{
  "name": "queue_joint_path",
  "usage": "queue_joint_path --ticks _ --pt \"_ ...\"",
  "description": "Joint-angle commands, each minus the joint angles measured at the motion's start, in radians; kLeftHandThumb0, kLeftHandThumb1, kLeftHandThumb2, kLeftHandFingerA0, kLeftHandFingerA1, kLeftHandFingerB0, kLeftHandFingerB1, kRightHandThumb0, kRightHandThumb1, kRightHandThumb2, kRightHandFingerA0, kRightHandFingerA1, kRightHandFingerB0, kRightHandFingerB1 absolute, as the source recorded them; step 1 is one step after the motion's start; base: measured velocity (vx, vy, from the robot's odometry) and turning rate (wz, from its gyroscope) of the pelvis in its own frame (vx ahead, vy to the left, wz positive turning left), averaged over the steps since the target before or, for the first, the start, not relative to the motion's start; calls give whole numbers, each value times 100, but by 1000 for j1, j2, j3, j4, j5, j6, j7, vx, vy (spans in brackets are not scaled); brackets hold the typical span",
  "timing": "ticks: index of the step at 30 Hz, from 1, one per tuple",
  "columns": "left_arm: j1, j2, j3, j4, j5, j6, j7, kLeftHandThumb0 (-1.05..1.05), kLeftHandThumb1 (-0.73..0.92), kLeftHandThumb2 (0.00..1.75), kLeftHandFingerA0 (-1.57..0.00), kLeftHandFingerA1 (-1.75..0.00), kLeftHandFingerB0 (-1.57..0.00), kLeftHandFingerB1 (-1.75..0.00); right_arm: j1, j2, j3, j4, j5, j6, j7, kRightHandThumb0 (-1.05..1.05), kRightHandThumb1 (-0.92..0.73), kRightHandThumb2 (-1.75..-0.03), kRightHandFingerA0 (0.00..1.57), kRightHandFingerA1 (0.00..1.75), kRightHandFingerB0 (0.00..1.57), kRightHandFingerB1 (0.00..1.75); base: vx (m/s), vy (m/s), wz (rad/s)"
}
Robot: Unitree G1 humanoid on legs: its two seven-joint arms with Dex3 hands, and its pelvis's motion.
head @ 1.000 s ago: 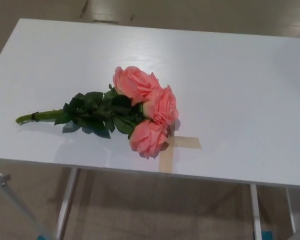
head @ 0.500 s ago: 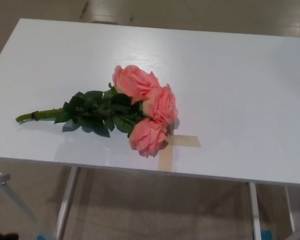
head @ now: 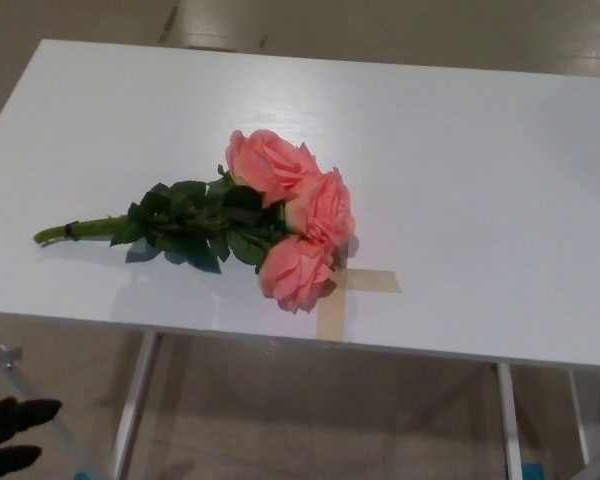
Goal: Use the left hand to pick up the rose and passes it to a human.
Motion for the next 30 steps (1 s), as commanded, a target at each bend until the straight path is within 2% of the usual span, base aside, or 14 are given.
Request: queue_joint_path --ticks 1,3,4,10,13,14,15,16,22,26,27,28,29,30 --pt "353 212 136 -717 -374 -24 -387 -52 38 68 -62 -53 -42 -44 9 0 -6 7 0 3 -1 -33 -65 -59 55 39 46 36 0 0 0" --pt "359 211 141 -729 -376 -14 -387 -52 38 68 -62 -53 -42 -44 9 0 -6 7 0 3 -1 -33 -65 -59 55 39 46 36 0 0 0" --pt "378 218 182 -798 -435 -21 -401 -45 44 54 -77 -49 -50 -37 5 -1 -8 7 2 7 3 -34 -66 -59 55 39 46 36 0 0 0" --pt "387 195 320 -1022 -676 -12 -405 -42 43 53 -83 -52 -52 -38 -9 -3 -8 7 4 13 9 -34 -66 -59 54 39 47 36 0 0 0" --pt "310 163 322 -1050 -686 -1 -329 -49 37 67 -64 -55 -44 -44 -19 -6 -7 8 3 18 9 -34 -66 -59 54 39 47 36 0 0 0" --pt "258 139 317 -1057 -618 -8 -251 -52 37 67 -50 -48 -33 -40 -15 -6 -7 9 3 19 8 -34 -66 -59 54 39 48 36 0 0 0" --pt "209 118 315 -1063 -554 -7 -191 -46 43 54 -51 -39 -36 -32 -11 -8 -8 10 4 20 9 -34 -66 -59 54 39 50 37 0 0 0" --pt "177 110 312 -1061 -522 -3 -169 -54 38 67 -44 -46 -30 -39 -8 -9 -8 9 5 18 10 -34 -66 -59 54 39 50 37 0 0 0" --pt "-101 92 242 -977 -312 104 -81 -58 39 68 -30 -41 -25 -38 -2 -14 -3 7 3 11 19 -34 -66 -59 54 39 49 36 0 0 0" --pt "-314 92 141 -822 -130 200 -63 -59 46 55 -28 -31 -25 -29 3 -17 -2 6 3 17 23 -34 -66 -59 54 39 47 36 0 0 0" --pt "-354 89 116 -785 -100 215 -62 -28 22 84 -10 -51 -9 -50 5 -20 -3 6 3 18 23 -34 -66 -60 53 39 50 37 0 0 0" --pt "-393 84 90 -749 -71 230 -60 -28 22 84 -10 -51 -9 -50 7 -25 -4 5 4 16 23 -34 -66 -60 53 39 50 37 0 0 0" --pt "-486 79 32 -631 -9 237 -60 -62 48 56 -26 -30 -23 -29 6 -24 1 6 -1 21 21 -35 -66 -60 52 39 50 37 0 0 0" --pt "-526 73 6 -567 23 220 -54 -62 49 56 -27 -30 -22 -29 9 -25 0 7 0 20 22 -35 -67 -60 52 39 49 37 0 0 0"
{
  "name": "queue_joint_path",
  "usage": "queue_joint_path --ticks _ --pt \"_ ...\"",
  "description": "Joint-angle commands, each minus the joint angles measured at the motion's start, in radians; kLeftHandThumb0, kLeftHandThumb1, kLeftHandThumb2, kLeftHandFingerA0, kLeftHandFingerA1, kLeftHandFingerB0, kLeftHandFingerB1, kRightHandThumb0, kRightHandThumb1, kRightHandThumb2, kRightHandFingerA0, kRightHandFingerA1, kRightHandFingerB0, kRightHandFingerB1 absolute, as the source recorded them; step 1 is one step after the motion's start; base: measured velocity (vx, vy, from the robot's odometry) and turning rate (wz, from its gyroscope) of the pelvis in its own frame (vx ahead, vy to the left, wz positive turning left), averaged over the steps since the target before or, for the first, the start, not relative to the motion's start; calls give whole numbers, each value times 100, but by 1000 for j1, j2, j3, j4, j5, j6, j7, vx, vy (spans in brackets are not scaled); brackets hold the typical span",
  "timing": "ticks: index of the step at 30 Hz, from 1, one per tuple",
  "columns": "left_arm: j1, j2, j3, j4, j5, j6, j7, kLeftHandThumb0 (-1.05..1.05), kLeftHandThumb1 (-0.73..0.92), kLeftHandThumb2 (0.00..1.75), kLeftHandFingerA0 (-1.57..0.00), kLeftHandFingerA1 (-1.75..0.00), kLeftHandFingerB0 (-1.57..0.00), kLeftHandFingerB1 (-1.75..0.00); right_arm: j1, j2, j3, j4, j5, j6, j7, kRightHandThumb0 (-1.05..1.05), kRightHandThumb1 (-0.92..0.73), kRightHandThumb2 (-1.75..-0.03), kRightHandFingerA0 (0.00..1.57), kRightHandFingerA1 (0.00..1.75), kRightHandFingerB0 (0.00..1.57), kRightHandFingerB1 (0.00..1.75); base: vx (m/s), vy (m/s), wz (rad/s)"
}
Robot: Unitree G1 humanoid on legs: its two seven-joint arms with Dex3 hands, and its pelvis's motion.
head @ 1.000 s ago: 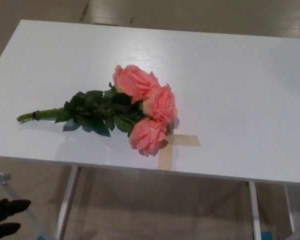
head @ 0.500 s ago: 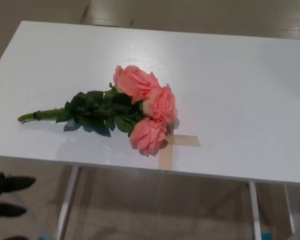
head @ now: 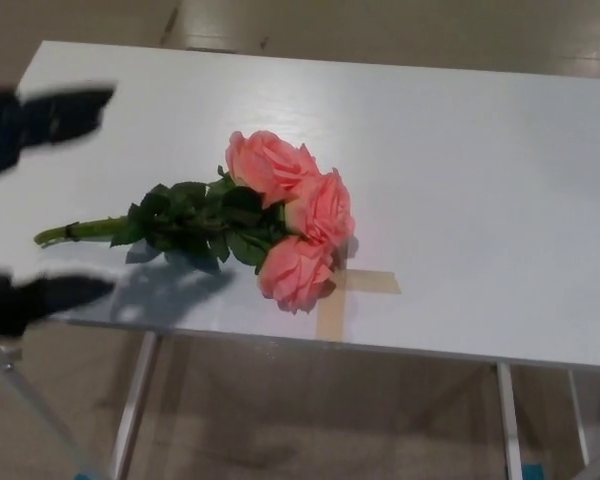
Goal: Use the left hand to pick up the rose and passes it to a human.
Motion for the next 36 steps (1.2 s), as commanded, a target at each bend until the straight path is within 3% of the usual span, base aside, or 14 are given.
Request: queue_joint_path --ticks 1,3,10,11,12,13,16,22,23,24,25,29,30,36 --pt "-281 -4 -160 285 250 122 53 -62 49 56 -27 -30 -22 -29 12 -22 -1 8 -6 17 17 -35 -67 -60 52 39 49 37 0 0 0" --pt "-374 -9 -217 418 308 113 64 -67 42 72 -23 -39 -17 -37 5 -18 0 8 -7 20 20 -35 -67 -60 52 38 49 37 0 0 0" --pt "-592 -49 -411 720 482 189 109 -68 42 72 -18 -38 -11 -35 -2 -19 -6 8 -1 13 22 -36 -67 -60 53 39 49 36 0 0 0" --pt "-616 -53 -446 753 511 214 107 -33 21 83 0 -48 0 -47 3 -17 -7 8 0 13 23 -35 -67 -60 53 39 48 36 0 0 0" --pt "-641 -56 -473 781 531 229 105 -33 21 83 0 -48 0 -48 0 -16 -8 8 2 14 22 -35 -67 -60 53 39 48 36 0 0 0" --pt "-669 -59 -505 822 555 239 101 -63 40 78 -6 -31 -6 -32 -2 -15 -9 7 2 15 23 -36 -67 -60 53 39 48 36 0 0 0" --pt "-711 -64 -566 882 582 271 78 -68 44 78 -9 -13 -9 -22 7 -14 -8 8 2 14 23 -36 -67 -60 53 39 47 36 0 0 0" --pt "-767 -69 -649 976 605 294 52 -62 37 79 0 -16 -3 -22 9 -12 -10 8 5 14 22 -36 -67 -60 53 39 46 36 0 0 0" --pt "-797 -88 -670 1023 600 310 19 -71 48 55 0 -15 0 -23 -12 -23 -10 7 2 15 28 -36 -67 -60 52 38 45 36 0 0 0" --pt "-810 -93 -683 1044 603 306 18 -71 37 69 0 -12 -1 -20 -18 -24 -8 7 1 17 30 -36 -67 -60 52 38 45 35 0 0 0" --pt "-815 -94 -697 1058 608 303 14 -72 48 55 0 -14 0 -22 -17 -23 -6 7 -1 17 32 -36 -68 -61 52 38 45 35 0 0 0" --pt "-832 -101 -729 1094 619 300 11 -72 48 55 0 -14 0 -21 -14 -21 -4 8 -3 15 34 -36 -68 -61 52 38 45 35 0 0 0" --pt "-843 -108 -738 1111 625 297 16 -64 37 80 0 -12 0 -17 -17 -22 -4 7 -3 13 35 -36 -68 -61 52 38 44 35 0 0 0" --pt "-865 -150 -754 1186 652 280 47 -64 37 80 0 -12 0 -17 -9 -30 -6 9 -2 5 42 -36 -68 -61 52 38 44 35 0 0 0"
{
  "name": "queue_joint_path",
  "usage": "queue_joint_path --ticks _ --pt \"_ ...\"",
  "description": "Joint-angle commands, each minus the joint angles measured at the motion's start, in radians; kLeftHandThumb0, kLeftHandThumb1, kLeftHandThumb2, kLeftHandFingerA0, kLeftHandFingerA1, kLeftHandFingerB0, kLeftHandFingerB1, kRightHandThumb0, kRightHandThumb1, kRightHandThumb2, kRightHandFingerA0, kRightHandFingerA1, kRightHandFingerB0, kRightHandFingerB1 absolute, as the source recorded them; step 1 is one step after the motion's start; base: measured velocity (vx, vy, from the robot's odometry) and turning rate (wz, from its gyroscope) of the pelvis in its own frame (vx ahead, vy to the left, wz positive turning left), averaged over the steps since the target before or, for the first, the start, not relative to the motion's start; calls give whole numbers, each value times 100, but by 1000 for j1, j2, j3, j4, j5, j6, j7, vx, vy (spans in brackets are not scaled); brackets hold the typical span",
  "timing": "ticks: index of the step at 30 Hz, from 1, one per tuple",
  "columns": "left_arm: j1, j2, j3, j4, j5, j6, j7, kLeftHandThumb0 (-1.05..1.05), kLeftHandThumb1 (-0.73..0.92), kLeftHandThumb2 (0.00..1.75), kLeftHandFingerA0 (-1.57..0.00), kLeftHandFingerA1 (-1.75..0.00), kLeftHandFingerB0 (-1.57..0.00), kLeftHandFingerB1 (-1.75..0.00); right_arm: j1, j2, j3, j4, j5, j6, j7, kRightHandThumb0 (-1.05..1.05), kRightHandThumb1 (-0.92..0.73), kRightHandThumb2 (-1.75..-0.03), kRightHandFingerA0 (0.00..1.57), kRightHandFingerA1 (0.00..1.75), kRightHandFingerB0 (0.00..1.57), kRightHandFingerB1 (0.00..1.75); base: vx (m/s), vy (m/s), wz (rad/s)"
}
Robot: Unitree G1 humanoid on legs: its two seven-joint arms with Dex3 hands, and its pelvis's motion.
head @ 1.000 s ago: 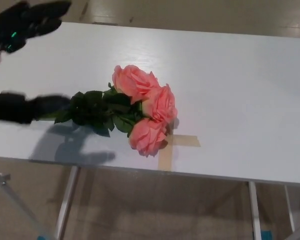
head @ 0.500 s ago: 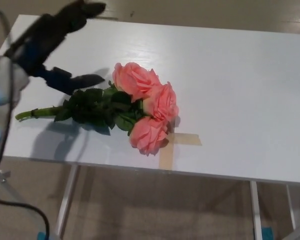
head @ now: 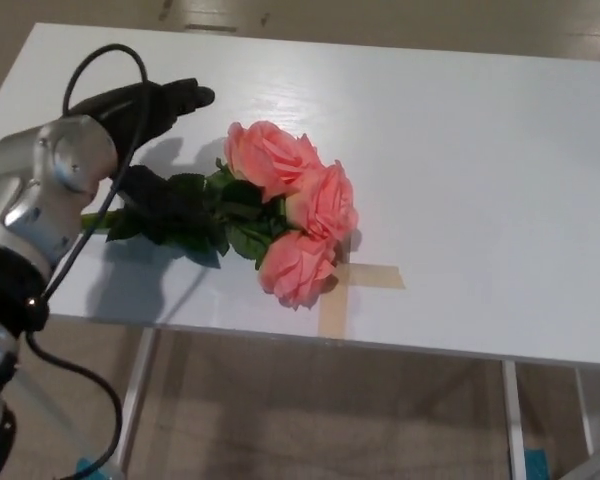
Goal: Use the left hand to pick up the rose and passes it to a human.
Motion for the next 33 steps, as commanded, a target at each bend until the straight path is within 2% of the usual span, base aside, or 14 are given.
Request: queue_joint_path --ticks 1,10,23,29,30,31,32,33 --pt "-15 -34 -17 56 76 6 15 -63 37 80 0 -13 0 -17 21 -16 -6 8 -2 2 18 -36 -68 -61 52 38 44 35 0 0 0" --pt "-34 -75 -33 134 129 10 22 -63 37 80 0 -13 0 -17 25 -10 -15 10 3 8 21 -36 -68 -61 52 38 44 35 0 0 0" --pt "-4 -127 -55 131 161 21 -1 -64 37 80 0 -13 0 -16 37 -5 -4 7 -8 12 20 -37 -69 -61 51 38 44 35 0 0 0" --pt "-8 -153 -61 172 174 23 3 -62 37 79 0 -18 0 -17 39 -6 -5 7 -5 4 29 -37 -70 -61 51 38 45 35 0 0 0" --pt "-5 -160 -69 184 182 19 12 -56 50 57 -13 -27 -1 -20 40 -6 -8 6 -1 3 33 -37 -70 -61 51 38 45 35 0 0 0" --pt "-1 -171 -81 201 193 13 24 -56 50 57 -13 -27 -1 -20 42 -6 -14 6 4 2 37 -37 -70 -61 51 38 45 35 0 0 0" --pt "5 -180 -74 215 184 2 39 -52 44 75 -22 -43 -2 -26 39 -6 -14 5 4 7 38 -37 -70 -61 51 38 45 35 0 0 0" --pt "5 -182 -73 221 184 -1 42 -52 44 75 -22 -43 -2 -26 39 -6 -15 5 4 7 39 -37 -70 -61 51 38 45 35 0 0 0"
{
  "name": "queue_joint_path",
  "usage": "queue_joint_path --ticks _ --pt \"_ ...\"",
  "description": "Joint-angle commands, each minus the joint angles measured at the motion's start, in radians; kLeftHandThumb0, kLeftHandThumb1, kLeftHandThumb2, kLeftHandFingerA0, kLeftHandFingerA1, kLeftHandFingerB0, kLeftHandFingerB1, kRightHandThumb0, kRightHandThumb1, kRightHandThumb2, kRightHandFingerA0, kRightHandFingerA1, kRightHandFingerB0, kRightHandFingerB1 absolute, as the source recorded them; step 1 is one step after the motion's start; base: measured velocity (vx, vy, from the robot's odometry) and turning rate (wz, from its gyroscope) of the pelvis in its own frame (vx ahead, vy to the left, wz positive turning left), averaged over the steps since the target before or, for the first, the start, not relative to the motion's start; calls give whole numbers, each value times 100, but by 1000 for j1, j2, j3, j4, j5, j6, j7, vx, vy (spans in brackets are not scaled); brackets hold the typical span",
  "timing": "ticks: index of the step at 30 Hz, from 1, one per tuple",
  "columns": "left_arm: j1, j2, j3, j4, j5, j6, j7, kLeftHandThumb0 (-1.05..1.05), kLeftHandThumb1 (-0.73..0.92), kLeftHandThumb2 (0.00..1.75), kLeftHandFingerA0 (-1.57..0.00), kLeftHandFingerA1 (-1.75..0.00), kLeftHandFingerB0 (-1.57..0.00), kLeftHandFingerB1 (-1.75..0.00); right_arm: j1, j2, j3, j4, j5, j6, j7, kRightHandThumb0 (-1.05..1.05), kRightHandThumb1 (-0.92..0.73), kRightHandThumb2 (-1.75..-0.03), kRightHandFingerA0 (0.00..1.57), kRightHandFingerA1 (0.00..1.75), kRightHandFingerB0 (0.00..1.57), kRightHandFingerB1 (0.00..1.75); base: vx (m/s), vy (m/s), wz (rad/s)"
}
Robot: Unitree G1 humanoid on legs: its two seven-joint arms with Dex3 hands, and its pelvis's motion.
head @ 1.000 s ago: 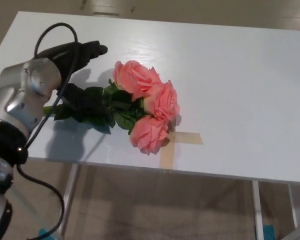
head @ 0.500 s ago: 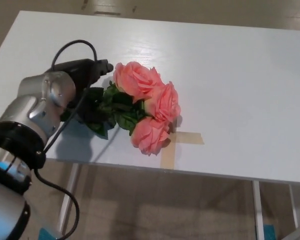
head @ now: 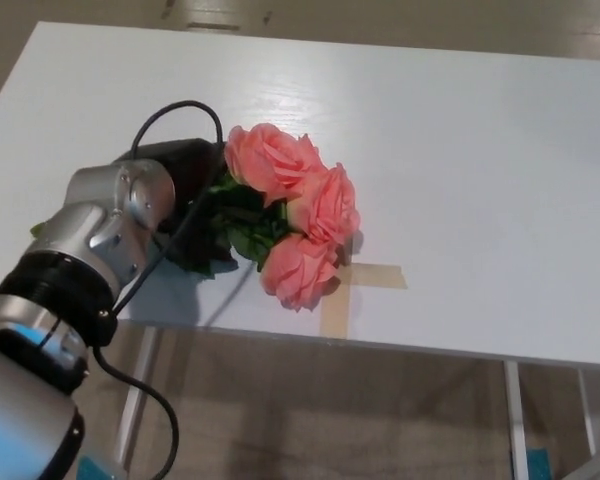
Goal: Use the left hand to pick up the rose and passes it to a human.
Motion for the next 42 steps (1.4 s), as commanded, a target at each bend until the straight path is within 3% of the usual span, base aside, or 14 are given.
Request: queue_joint_path --ticks 1,3,4,7,10,15,16,28,29,31,32,35,36,42 --pt "18 -26 -7 46 33 -21 28 -52 44 75 -22 -43 -2 -26 12 -3 -8 3 3 4 18 -37 -70 -61 51 38 45 35 0 0 0" --pt "17 -27 -5 51 36 -24 30 -52 44 75 -22 -43 -2 -26 12 -3 -9 3 2 4 18 -37 -70 -61 51 38 45 35 0 0 0" --pt "19 -42 24 64 0 -17 -6 -22 71 61 -90 -76 -36 -32 10 -2 -8 3 1 9 18 -37 -70 -61 53 39 45 36 0 0 0" --pt "12 -55 16 87 20 -12 -29 -19 61 66 -112 -72 -61 -47 11 -2 -5 3 -2 8 19 -38 -70 -61 54 39 46 36 0 0 0" --pt "11 -56 5 97 41 -29 -3 -11 64 59 -113 -75 -68 -46 10 -4 -5 3 -3 9 19 -38 -70 -61 54 39 46 36 0 0 0" --pt "13 -60 -3 104 52 -33 23 -19 65 60 -101 -70 -58 -42 10 -7 -5 4 -3 9 18 -38 -70 -61 56 40 46 36 0 0 0" --pt "24 -53 12 97 38 -35 22 -24 70 61 -89 -59 -52 -40 10 -8 -5 5 -4 12 17 -37 -70 -61 57 40 46 36 0 0 0" --pt "51 -45 94 114 7 -77 47 -25 75 62 -88 -51 -54 -39 1 -9 -4 3 -4 23 20 -37 -70 -61 56 40 46 36 0 0 0" --pt "85 -33 164 84 -46 -168 163 -24 78 64 -87 -65 -83 -58 -1 -11 -6 4 -2 22 20 -37 -70 -61 56 40 46 36 0 0 0" --pt "100 -35 201 64 -55 -200 207 -24 79 64 -89 -66 -82 -53 -1 -12 -8 3 -1 22 21 -37 -70 -61 56 40 46 36 0 0 0" --pt "108 -39 220 58 -58 -228 248 -23 80 64 -76 -115 -77 -84 0 -11 -7 2 -1 19 22 -37 -70 -61 56 40 45 36 0 0 0" --pt "111 -42 233 61 -50 -241 258 -23 80 64 -76 -115 -77 -84 0 -11 -7 2 -1 18 22 -37 -70 -61 56 40 45 36 0 0 0" --pt "116 -45 257 19 -62 -259 299 -21 81 65 -74 -130 -85 -56 1 -12 -6 2 -2 15 21 -37 -71 -61 56 40 45 36 0 0 0" --pt "129 -48 325 -59 -96 -296 328 -20 81 65 -75 -132 -83 -53 7 -8 -7 3 -2 15 11 -37 -71 -61 57 40 46 36 0 0 0"
